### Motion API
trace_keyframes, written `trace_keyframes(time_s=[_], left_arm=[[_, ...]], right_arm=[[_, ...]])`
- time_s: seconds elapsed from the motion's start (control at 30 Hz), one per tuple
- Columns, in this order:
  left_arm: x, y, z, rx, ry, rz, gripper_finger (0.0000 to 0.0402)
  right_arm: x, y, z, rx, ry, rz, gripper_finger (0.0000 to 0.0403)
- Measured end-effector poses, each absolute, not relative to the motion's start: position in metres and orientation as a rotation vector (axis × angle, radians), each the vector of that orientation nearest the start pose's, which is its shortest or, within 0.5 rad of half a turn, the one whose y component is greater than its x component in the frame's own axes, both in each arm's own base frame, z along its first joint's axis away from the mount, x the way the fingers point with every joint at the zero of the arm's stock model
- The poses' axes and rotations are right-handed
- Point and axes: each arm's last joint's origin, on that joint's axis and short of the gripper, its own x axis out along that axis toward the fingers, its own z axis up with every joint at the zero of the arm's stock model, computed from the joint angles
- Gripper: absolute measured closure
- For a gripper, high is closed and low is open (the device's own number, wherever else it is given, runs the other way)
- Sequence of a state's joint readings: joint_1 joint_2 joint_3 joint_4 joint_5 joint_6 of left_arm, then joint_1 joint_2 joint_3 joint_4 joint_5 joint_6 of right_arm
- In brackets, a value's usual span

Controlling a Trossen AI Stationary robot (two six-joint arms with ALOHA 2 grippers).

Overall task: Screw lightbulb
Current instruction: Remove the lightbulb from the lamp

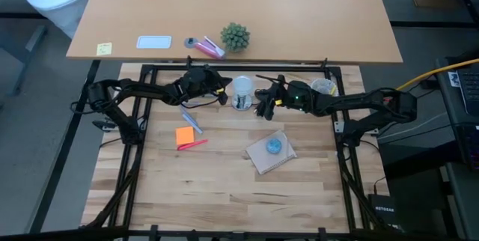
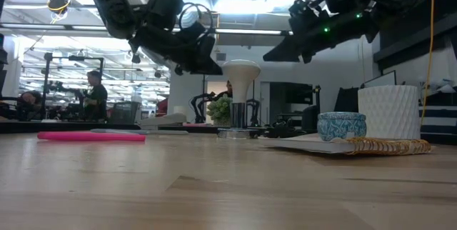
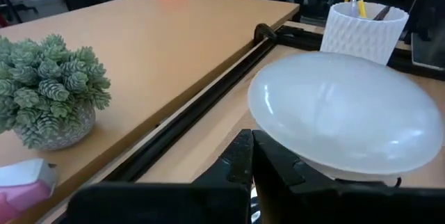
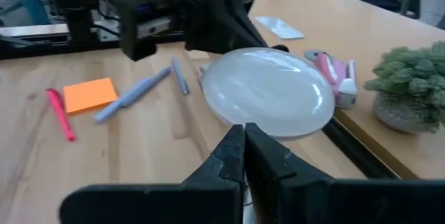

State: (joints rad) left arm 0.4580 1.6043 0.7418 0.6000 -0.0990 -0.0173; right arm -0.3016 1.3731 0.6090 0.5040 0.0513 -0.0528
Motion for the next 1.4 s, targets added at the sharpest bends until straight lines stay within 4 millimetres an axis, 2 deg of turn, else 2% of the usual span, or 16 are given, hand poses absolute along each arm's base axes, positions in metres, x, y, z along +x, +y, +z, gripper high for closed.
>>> trace_keyframes(time_s=[0.4, 0.67, 0.97, 1.4], left_arm=[[0.293, 0.148, 0.2, -0.032, 0.212, 0.555, 0.0402], [0.293, 0.148, 0.2, -0.032, 0.216, 0.555, 0.0402], [0.294, 0.147, 0.2, -0.041, 0.212, 0.518, 0.0401], [0.301, 0.129, 0.199, -0.061, 0.214, 0.473, 0.0402]], right_arm=[[0.268, -0.085, 0.212, -0.018, 0.252, -0.354, 0.0391], [0.277, -0.088, 0.202, 0.005, 0.225, -0.357, 0.0391], [0.278, -0.089, 0.201, 0.001, 0.225, -0.388, 0.0391], [0.276, -0.091, 0.199, -0.004, 0.251, -0.452, 0.0391]])
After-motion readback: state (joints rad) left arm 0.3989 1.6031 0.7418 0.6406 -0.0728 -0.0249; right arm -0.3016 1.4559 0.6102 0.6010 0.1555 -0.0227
